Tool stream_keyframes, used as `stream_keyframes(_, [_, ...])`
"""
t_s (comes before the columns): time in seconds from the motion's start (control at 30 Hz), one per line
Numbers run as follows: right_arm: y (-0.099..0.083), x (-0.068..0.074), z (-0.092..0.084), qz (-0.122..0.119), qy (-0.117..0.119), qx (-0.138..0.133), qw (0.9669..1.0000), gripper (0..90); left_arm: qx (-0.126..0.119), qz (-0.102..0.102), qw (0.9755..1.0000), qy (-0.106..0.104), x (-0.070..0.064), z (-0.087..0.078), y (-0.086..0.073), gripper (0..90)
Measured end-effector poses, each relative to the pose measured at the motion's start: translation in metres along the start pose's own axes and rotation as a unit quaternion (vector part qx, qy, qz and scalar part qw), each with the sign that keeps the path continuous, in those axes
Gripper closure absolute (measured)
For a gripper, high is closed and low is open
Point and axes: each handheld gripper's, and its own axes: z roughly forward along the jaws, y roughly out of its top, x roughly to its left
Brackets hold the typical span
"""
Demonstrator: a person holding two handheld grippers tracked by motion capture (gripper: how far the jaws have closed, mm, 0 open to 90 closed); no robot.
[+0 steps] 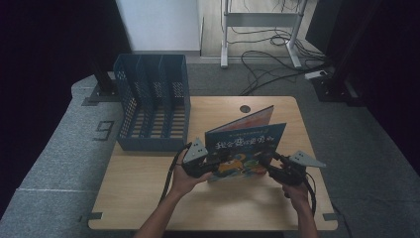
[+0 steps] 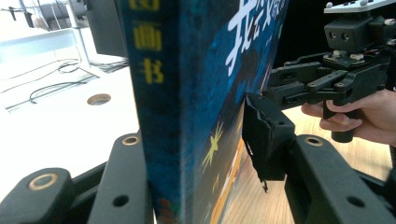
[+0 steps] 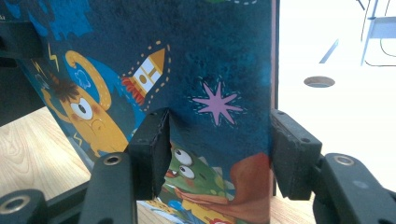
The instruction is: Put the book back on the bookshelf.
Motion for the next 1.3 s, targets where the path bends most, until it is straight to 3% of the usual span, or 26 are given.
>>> stream_keyframes(0.2, [0.0, 0.001, 0.0, -0.007, -0.002, 0.0, 1.0, 43.1, 0.0, -0.003, 1.0, -0.009, 0.001, 0.0, 0.003, 56.9])
stream_keyframes(0.73, [0.0, 0.008, 0.004, -0.026, 0.013, 0.001, 0.9996, 43.7, -0.033, 0.0, 0.9993, -0.017, 0.001, -0.014, 0.014, 56.5])
stream_keyframes(0.9, [-0.001, 0.01, 0.008, -0.026, 0.016, -0.002, 0.9995, 41.1, -0.035, 0.006, 0.9992, -0.02, -0.002, -0.018, 0.014, 61.8])
stream_keyframes(1.2, [0.0, 0.013, 0.011, -0.022, 0.001, -0.003, 0.9998, 36.9, -0.035, 0.005, 0.9993, -0.009, -0.01, -0.02, 0.013, 65.3])
stream_keyframes(1.3, [0.002, 0.016, 0.013, -0.02, -0.023, 0.005, 0.9995, 35.3, -0.033, 0.003, 0.9994, -0.007, -0.016, -0.021, 0.014, 68.7])
